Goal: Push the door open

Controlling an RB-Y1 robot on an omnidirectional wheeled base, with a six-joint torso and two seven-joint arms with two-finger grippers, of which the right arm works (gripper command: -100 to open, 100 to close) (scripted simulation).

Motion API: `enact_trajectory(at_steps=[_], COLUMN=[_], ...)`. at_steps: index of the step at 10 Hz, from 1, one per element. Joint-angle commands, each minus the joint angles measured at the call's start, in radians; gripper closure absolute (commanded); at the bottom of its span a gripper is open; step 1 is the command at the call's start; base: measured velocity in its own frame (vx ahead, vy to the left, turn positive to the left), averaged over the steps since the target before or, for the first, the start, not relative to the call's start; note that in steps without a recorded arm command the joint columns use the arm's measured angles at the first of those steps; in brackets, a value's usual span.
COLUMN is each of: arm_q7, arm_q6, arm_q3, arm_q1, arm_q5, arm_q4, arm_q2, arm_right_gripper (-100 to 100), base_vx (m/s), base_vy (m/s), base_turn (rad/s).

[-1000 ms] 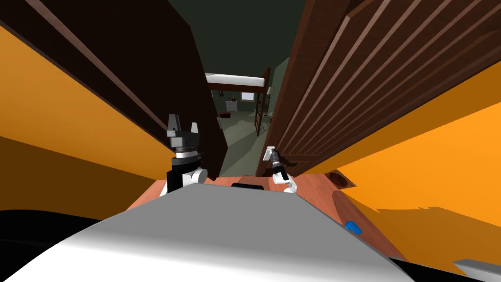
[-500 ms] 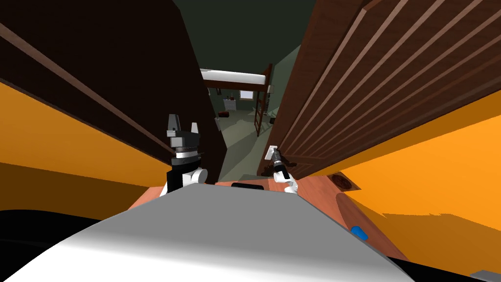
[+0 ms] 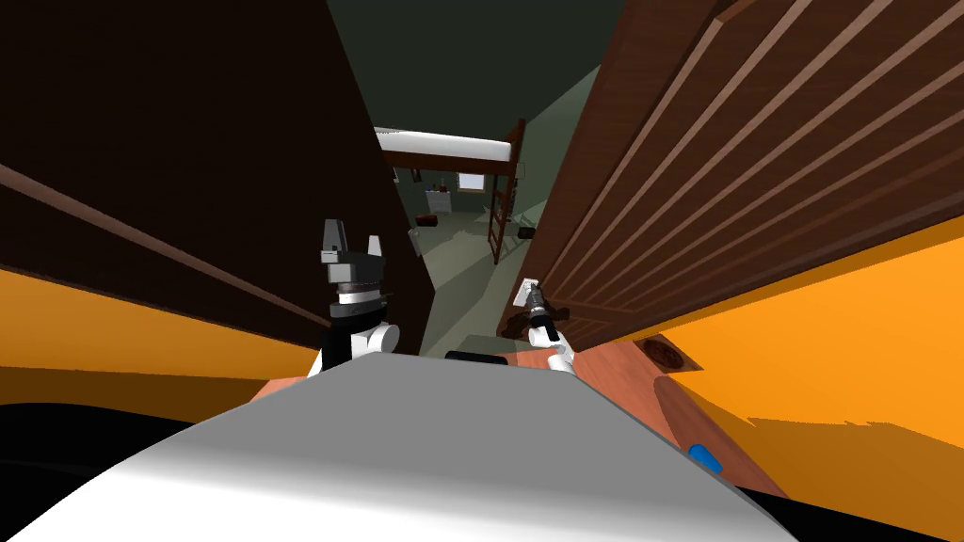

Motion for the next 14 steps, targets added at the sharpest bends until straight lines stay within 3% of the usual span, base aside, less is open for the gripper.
enact_trajectory(at_steps=[1,14], arm_q7=[0.002,0.036], arm_q6=[-0.008,-0.007], arm_q3=[-0.029,-0.199], arm_q1=[-0.005,-0.077], arm_q5=[-0.002,-0.005], arm_q4=[0.006,0.115], arm_q2=[-0.008,0.02], arm_right_gripper=[100,100], base_vx=[0.136,0.16], base_vy=[0.079,0.093], base_turn=[-0.049,-0.066])
